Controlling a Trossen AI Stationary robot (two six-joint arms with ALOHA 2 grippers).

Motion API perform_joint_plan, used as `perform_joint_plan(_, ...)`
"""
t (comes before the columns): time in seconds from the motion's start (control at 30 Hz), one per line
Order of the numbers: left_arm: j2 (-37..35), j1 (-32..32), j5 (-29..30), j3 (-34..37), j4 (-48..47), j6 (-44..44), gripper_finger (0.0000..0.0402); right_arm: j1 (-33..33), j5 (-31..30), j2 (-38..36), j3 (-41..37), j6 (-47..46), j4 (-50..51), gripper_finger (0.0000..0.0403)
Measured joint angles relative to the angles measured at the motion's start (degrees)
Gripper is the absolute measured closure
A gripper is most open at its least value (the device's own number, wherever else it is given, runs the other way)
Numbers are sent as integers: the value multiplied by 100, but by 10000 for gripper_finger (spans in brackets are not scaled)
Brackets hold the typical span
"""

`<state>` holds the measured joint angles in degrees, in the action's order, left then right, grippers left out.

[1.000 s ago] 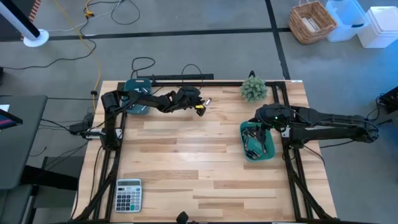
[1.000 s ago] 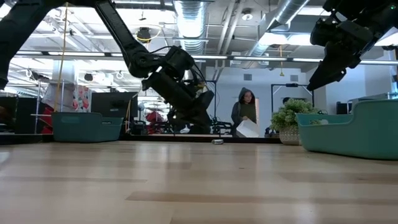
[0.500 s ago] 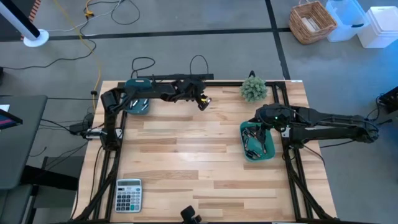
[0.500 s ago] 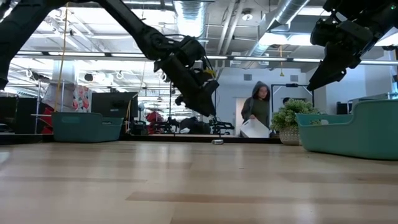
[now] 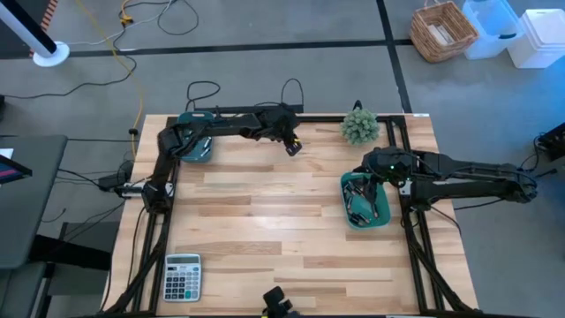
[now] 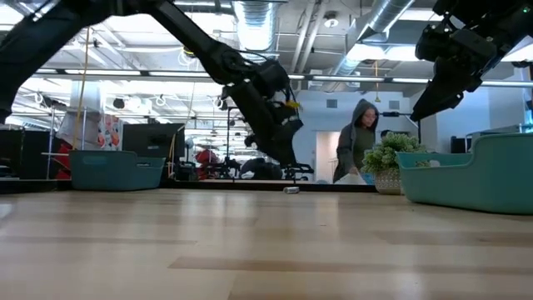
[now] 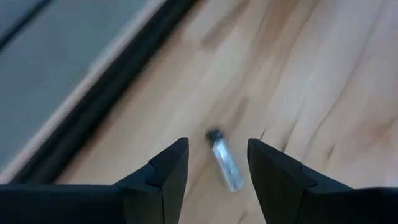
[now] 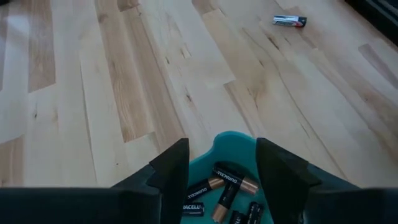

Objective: Sort batteries
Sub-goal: Put the black-silver battery into the blue bin

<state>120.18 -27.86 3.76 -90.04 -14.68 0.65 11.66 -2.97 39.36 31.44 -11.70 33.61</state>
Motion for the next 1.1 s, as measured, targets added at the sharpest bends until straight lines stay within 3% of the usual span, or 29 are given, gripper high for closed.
perform_joint_plan(0.13, 386, -12, 151, -476, -347, -3, 241, -38, -5, 2, 0, 11, 6, 207)
perform_joint_plan(0.47, 1218, 7, -132, -1247, -1035, -70, 241, -66, -6, 2, 0, 21, 8, 207)
perform_joint_plan(1.1, 1318, -20, -411, -1528, -1485, -185, 264, -66, -168, 2, 0, 26, 8, 207)
